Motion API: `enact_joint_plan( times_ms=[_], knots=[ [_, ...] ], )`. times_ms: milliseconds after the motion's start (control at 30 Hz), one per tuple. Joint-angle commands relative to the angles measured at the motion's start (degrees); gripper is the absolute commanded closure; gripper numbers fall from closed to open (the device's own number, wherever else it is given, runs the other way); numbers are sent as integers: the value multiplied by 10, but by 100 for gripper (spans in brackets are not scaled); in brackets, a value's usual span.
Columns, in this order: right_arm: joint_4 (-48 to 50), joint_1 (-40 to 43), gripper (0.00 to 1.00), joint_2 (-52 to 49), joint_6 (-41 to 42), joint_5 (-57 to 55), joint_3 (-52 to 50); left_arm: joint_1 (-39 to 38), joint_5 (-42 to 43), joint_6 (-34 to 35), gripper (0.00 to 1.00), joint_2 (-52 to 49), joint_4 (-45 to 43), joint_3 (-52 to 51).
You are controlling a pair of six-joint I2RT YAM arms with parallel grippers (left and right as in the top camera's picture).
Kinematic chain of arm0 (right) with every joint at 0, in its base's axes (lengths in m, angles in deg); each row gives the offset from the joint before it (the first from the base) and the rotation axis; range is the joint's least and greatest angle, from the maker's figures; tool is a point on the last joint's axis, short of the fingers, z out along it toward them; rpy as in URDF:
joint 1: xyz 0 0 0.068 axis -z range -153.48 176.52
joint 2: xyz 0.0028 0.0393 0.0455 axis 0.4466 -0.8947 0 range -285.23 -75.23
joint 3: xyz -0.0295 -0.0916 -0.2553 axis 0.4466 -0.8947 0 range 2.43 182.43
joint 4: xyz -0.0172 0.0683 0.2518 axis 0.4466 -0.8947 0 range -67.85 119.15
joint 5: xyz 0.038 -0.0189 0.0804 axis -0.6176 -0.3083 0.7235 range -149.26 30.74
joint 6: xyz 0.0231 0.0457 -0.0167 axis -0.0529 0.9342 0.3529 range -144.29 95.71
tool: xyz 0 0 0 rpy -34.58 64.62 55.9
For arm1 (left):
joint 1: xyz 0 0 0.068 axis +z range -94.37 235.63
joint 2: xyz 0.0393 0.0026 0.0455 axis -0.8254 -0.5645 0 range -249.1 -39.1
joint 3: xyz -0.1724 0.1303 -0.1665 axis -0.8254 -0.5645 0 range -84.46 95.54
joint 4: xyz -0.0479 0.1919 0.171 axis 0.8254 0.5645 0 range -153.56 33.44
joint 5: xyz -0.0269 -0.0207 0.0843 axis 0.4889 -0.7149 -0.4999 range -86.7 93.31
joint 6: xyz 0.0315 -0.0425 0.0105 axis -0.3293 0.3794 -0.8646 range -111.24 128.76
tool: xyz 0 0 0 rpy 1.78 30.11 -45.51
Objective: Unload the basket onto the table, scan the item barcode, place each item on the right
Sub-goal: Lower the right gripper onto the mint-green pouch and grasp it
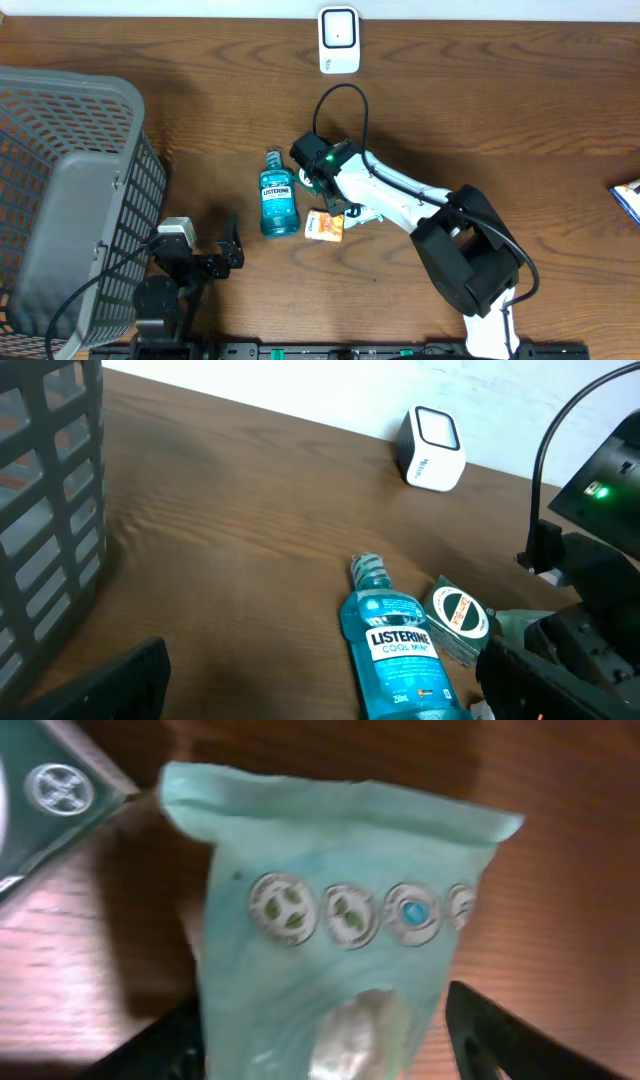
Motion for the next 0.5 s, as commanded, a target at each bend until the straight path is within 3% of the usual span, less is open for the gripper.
enact_joint_plan(
  times_ms=[0,133,467],
  knots=[
    [-8,3,36,-41,-1,-50,-5,3,7,-3,2,0,16,-8],
    [-31,5,57,-76,8,-56,-5,3,7,-3,2,0,16,-8],
    [-70,5,60,-82,38,-89,-4,3,7,-3,2,0,16,-8]
  ],
)
